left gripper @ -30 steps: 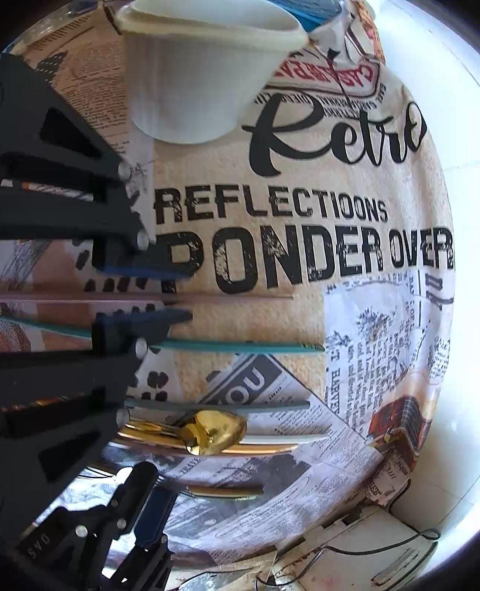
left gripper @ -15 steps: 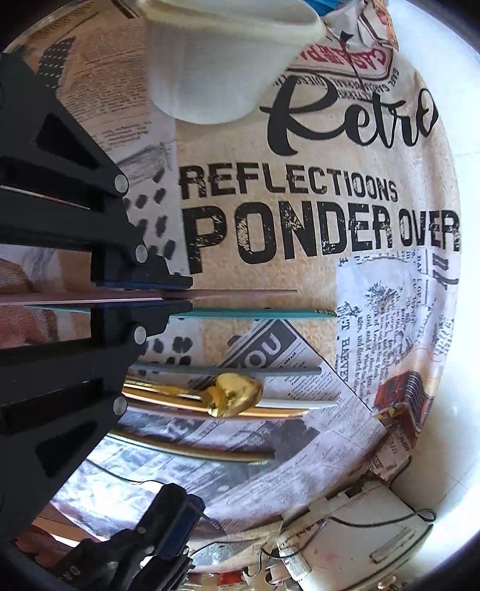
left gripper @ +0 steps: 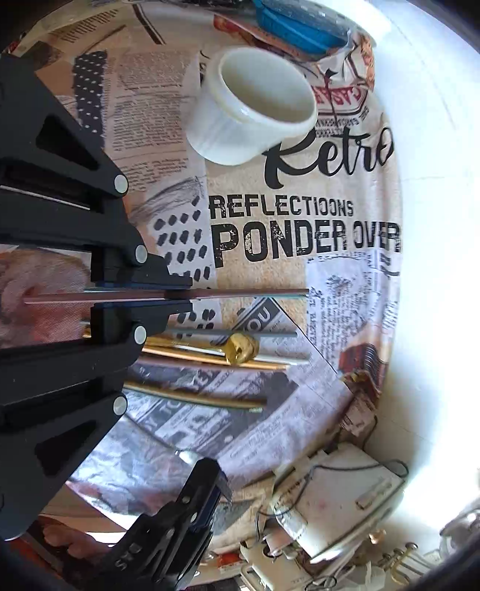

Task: Organize utensils
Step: 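Grasp the silver fork with the right tool while the left tool grasps a pink chopstick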

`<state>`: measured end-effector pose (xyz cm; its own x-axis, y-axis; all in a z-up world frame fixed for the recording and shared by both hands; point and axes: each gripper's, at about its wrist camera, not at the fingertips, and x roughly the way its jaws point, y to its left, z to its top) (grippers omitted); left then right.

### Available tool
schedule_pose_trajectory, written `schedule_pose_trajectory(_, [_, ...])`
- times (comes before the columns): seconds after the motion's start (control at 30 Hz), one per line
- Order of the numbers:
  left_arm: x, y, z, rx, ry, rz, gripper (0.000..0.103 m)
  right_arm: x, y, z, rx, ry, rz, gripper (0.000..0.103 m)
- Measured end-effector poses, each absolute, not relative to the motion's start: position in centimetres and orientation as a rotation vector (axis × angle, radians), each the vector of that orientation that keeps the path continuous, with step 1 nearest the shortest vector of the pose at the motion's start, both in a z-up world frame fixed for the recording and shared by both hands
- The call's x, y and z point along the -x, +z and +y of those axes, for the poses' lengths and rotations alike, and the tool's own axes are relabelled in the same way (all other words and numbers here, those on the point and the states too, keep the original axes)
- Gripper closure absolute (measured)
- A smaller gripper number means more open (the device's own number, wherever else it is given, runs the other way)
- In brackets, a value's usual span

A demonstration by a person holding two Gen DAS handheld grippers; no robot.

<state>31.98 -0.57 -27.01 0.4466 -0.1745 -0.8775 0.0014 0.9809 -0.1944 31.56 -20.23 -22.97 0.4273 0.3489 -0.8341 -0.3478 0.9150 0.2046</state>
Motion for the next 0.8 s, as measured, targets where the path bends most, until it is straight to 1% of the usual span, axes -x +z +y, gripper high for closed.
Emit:
schedule_pose_trajectory(0.23, [-29.1,-24.8,-0.5,0.183,-0.107,1.043,0.100,-29.9,-21.5,-20.1,-0.001,0.430,1.003,0.083])
schedule_pose_trajectory(0.3, [-28.2,-24.1,-0.5,0.183,-0.105,1.024,0.100,-29.5,-21.1,-20.1,-0.003,0.429,0.993,0.085])
schedule_pose_trajectory(0.37, [-27.4,-23.4,-0.6,0.182,-0.103,1.003,0.100,-29.1,-20.7,-20.0,-0.002,0.436,0.986,0.099])
schedule_pose_trajectory(0.7, [-24.7,-20.7,0.3,0.212,-0.074,0.920,0.100,-28.3,-19.5,-19.6,0.022,0.432,0.937,0.099])
schedule_pose_trajectory(0.8, [-24.3,-19.7,0.8,0.213,-0.046,0.888,0.101,-28.7,-19.5,-19.8,0.015,0.450,0.958,0.099])
